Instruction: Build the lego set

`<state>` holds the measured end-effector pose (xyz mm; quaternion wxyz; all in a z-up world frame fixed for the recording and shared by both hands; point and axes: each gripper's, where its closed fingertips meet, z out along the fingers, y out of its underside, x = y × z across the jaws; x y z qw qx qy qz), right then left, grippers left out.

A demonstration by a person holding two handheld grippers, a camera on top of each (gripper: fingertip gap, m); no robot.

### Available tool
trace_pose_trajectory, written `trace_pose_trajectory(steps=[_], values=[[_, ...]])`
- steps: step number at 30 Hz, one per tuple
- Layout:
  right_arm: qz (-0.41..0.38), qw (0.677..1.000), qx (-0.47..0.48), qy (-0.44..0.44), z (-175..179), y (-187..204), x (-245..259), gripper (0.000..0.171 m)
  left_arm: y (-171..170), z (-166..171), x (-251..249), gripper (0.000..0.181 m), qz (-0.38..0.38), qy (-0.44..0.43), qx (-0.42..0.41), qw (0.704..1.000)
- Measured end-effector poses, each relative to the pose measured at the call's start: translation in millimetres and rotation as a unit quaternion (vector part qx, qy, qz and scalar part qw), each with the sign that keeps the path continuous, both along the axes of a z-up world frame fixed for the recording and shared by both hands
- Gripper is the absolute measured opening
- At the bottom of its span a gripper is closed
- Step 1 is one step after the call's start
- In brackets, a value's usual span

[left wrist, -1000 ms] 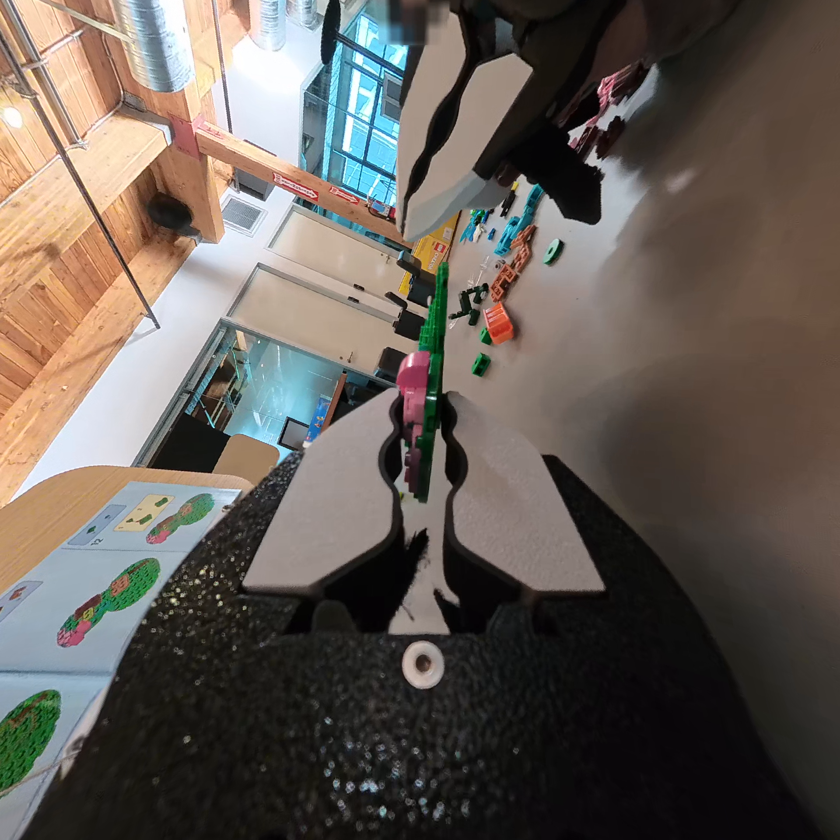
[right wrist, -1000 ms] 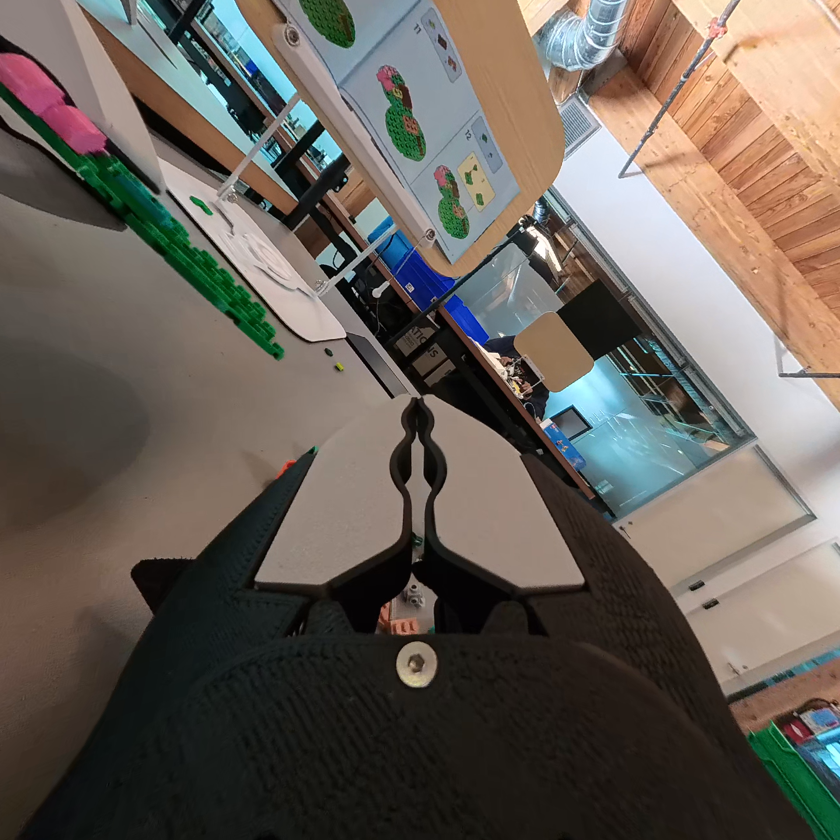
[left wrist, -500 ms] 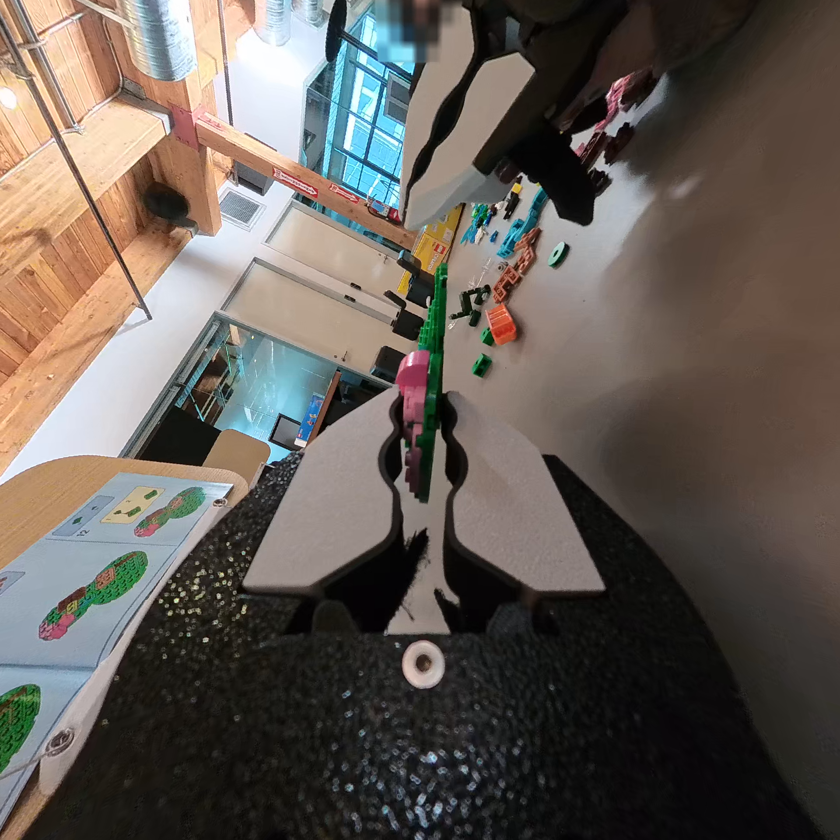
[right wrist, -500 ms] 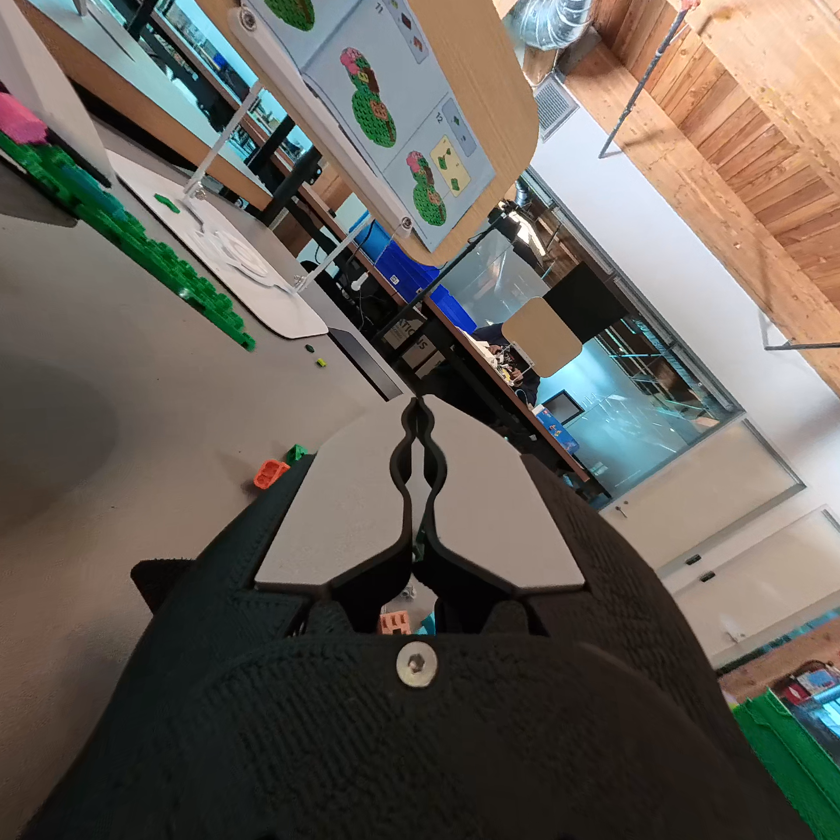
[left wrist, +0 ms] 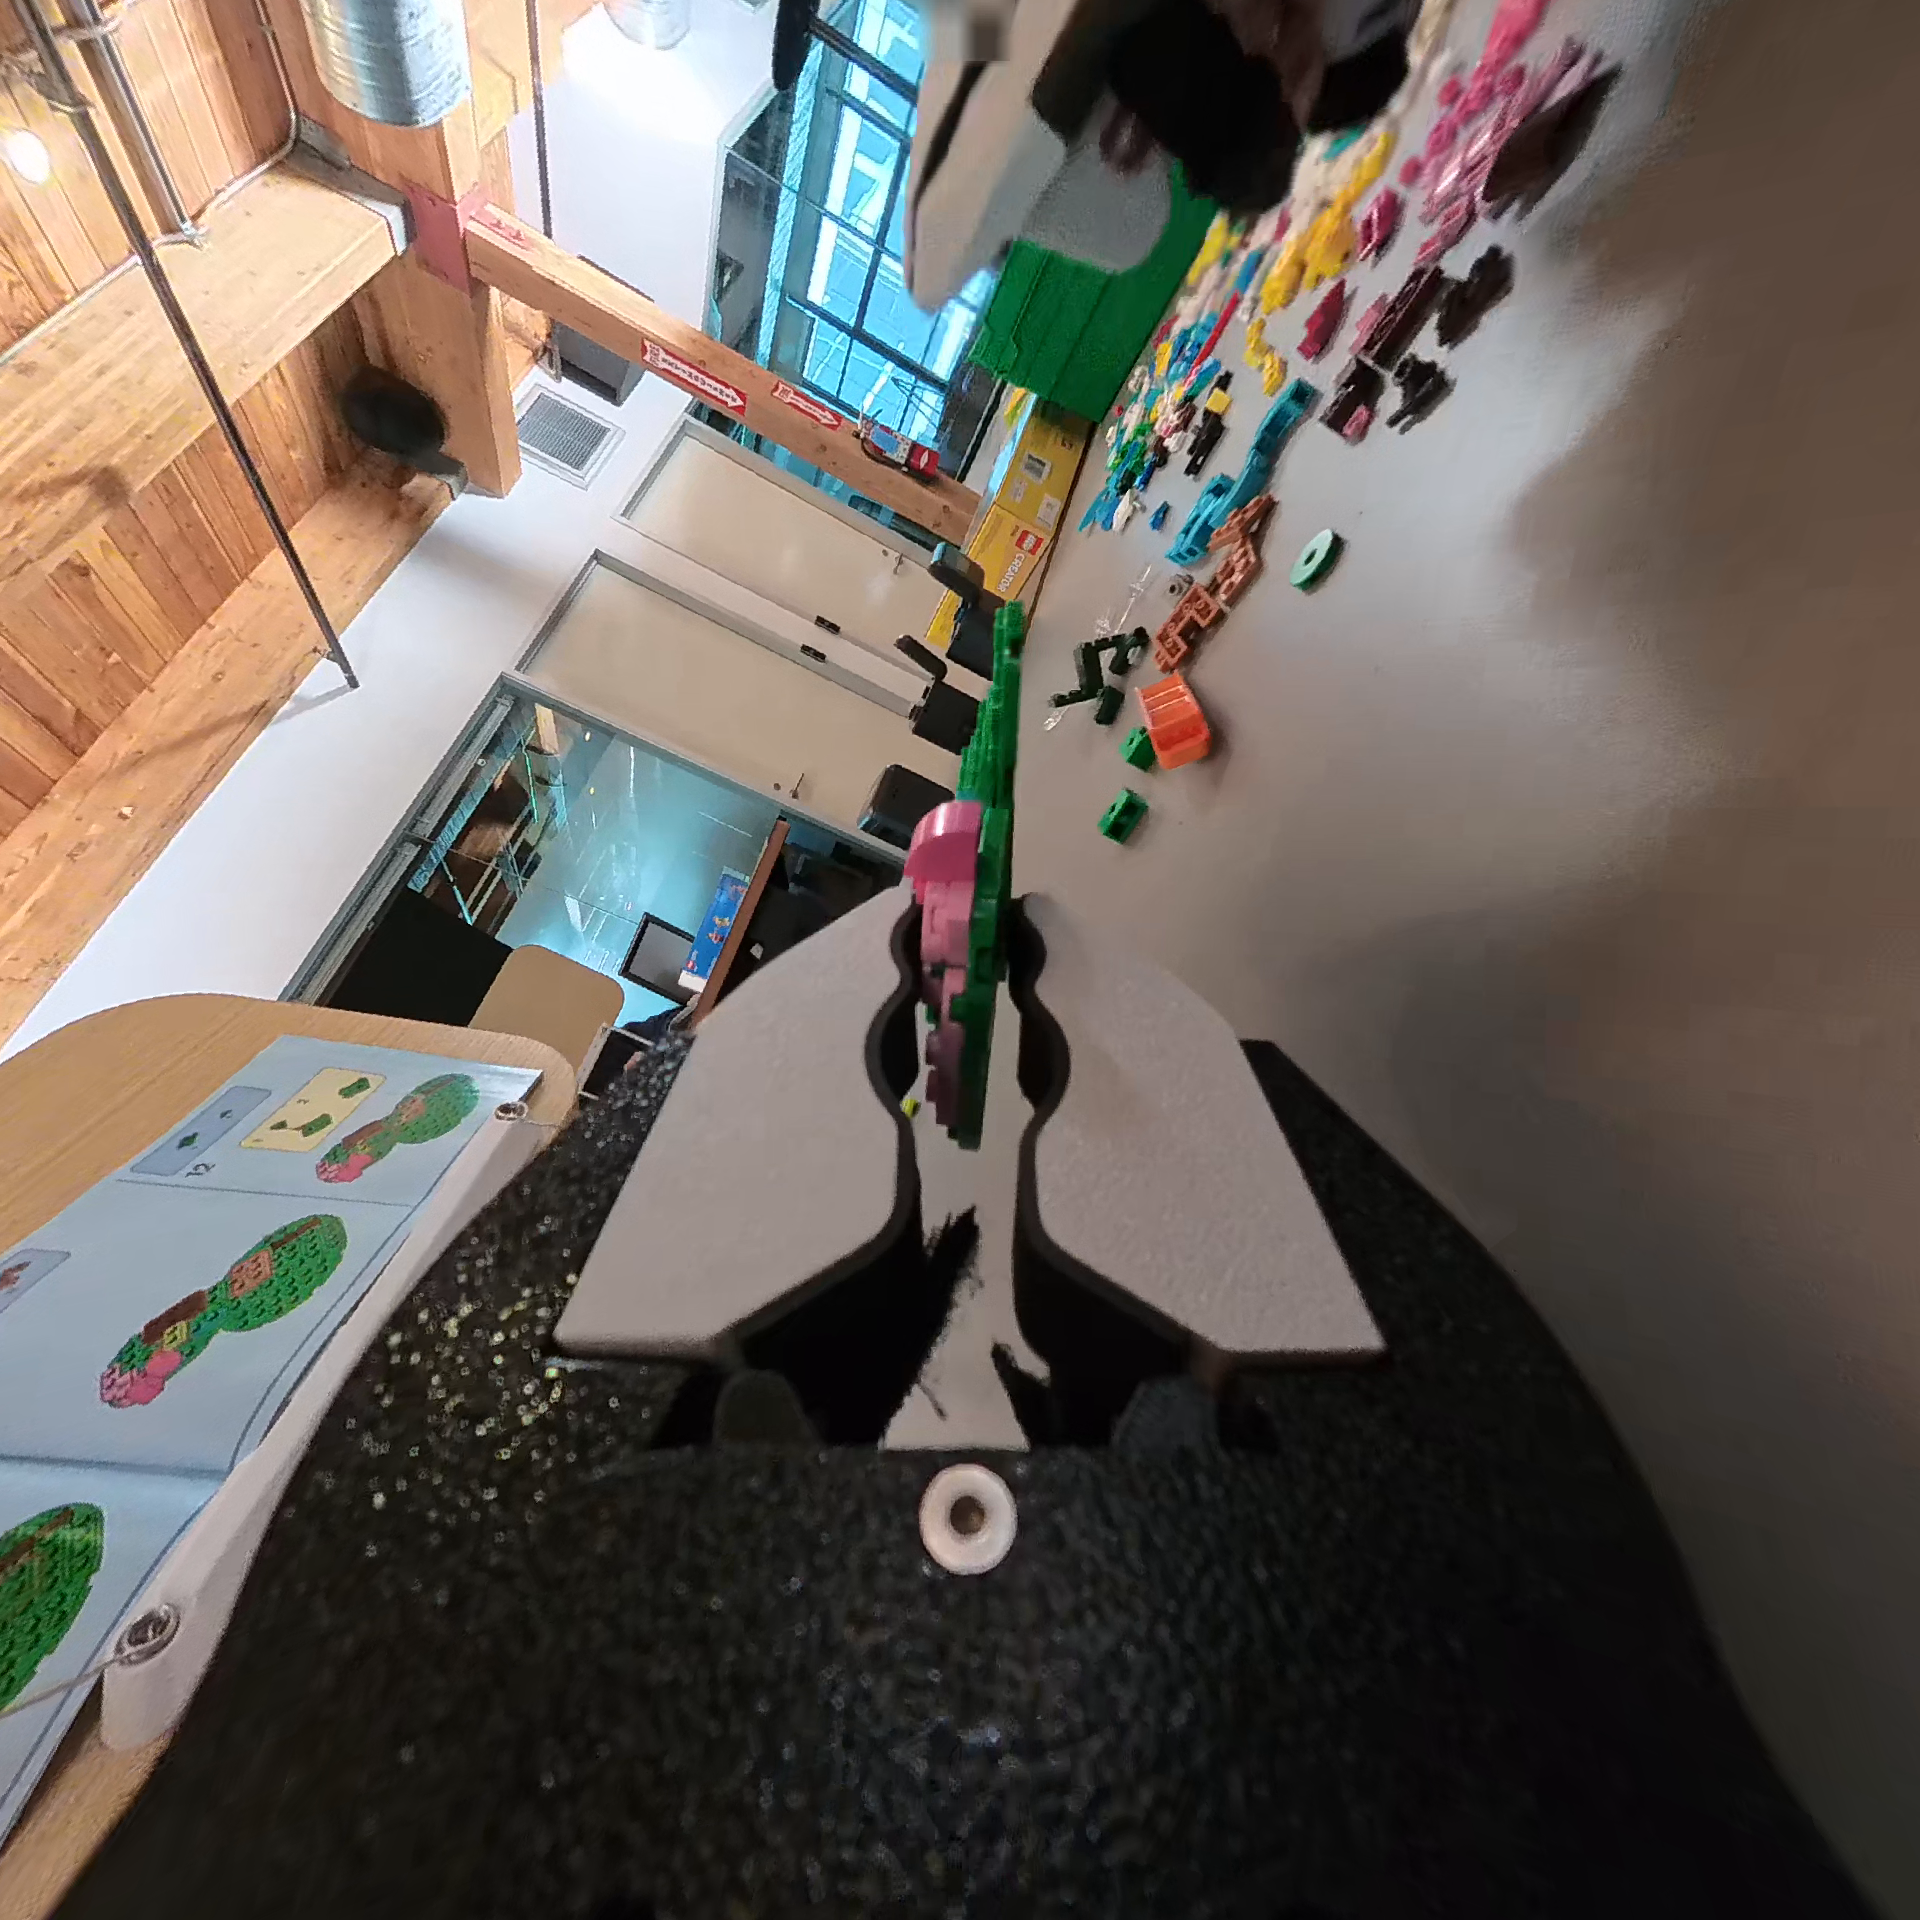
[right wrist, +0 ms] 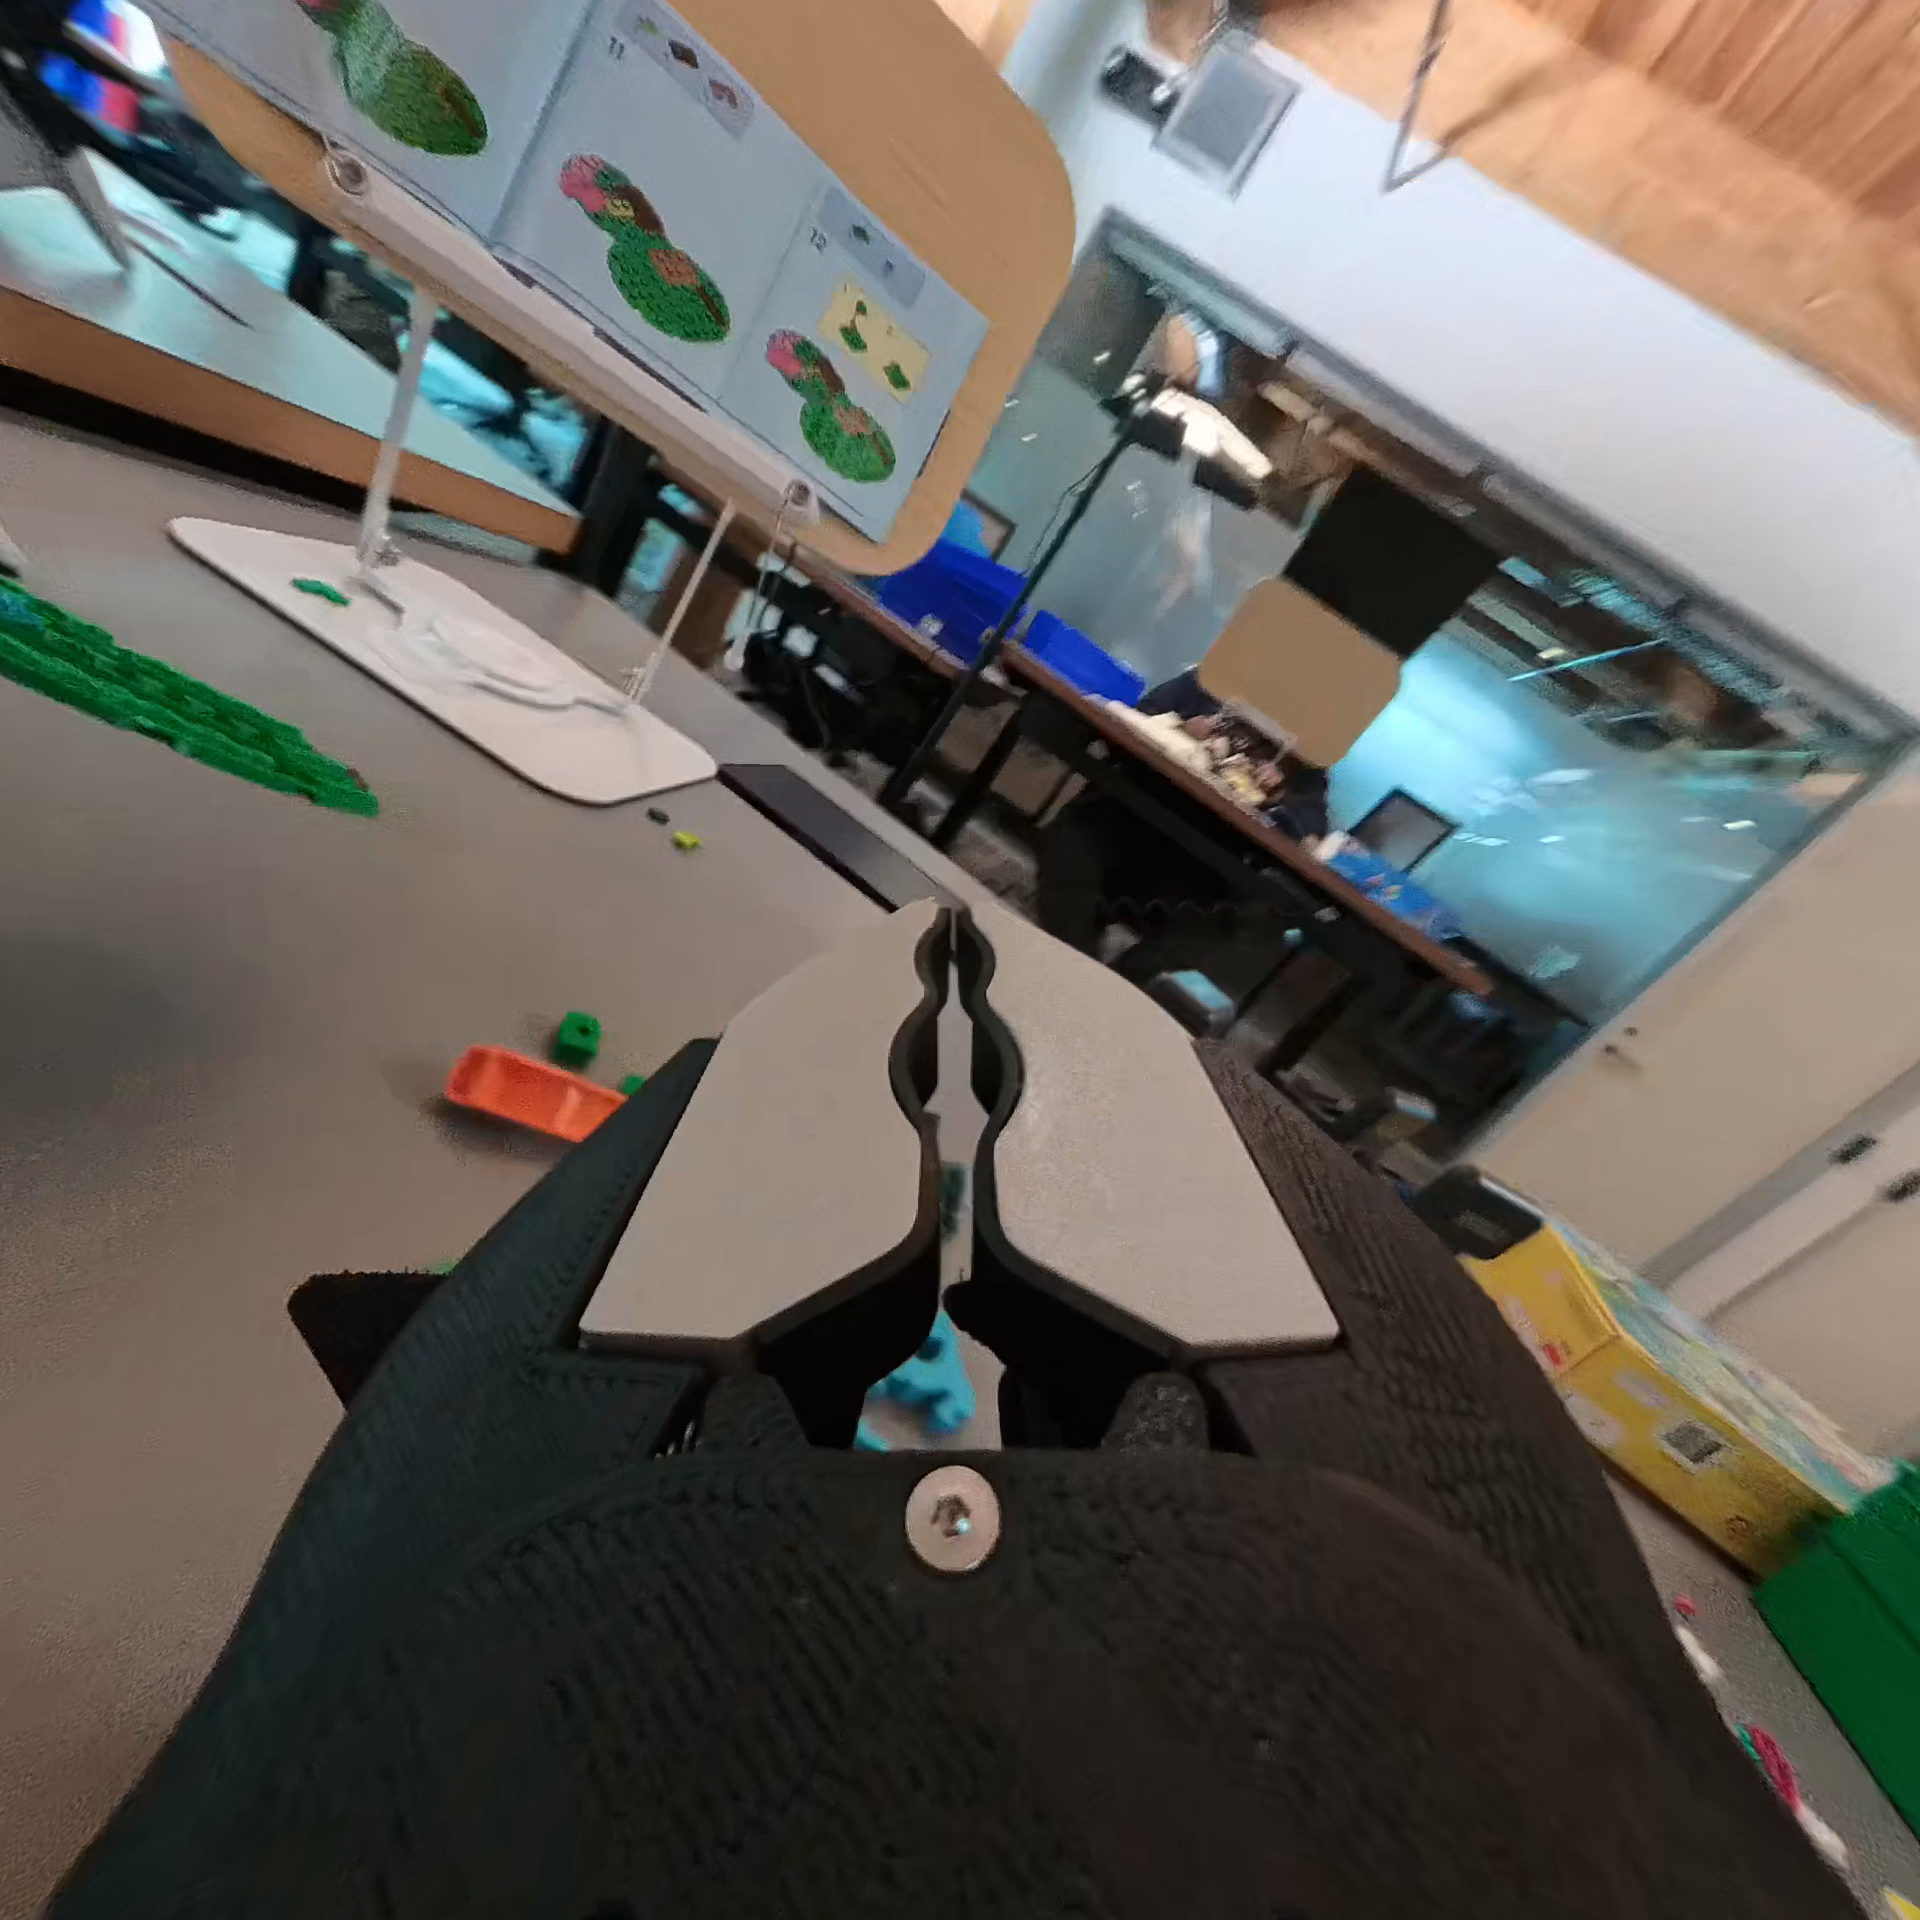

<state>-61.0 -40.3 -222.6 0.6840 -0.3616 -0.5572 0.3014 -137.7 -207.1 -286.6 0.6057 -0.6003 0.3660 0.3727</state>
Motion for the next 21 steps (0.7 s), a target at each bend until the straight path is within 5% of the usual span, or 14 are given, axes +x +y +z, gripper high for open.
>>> trace_pose_trajectory(steps=[7, 12, 21], values=[[-0.028, 0.964, -0.014, -0.264, 0.0, 173.2, 103.8, 0.021, 3.5, 6.4, -5.4, 0.014, 0.029, 0.012, 0.02, 0.999], [0.002, 0.87, -0.047, -0.491, -51.1, 263.3, 184.4, 0.03, 8.2, 9.3, -17.2, 0.014, 0.08, 0.037, 0.024, 0.996], [-0.02, 0.718, -0.041, -0.695, -115.7, 358.7, 219.7, 0.031, 5.3, 8.1, -56.4, 0.014, 0.185, 0.044, 0.02, 0.982]])
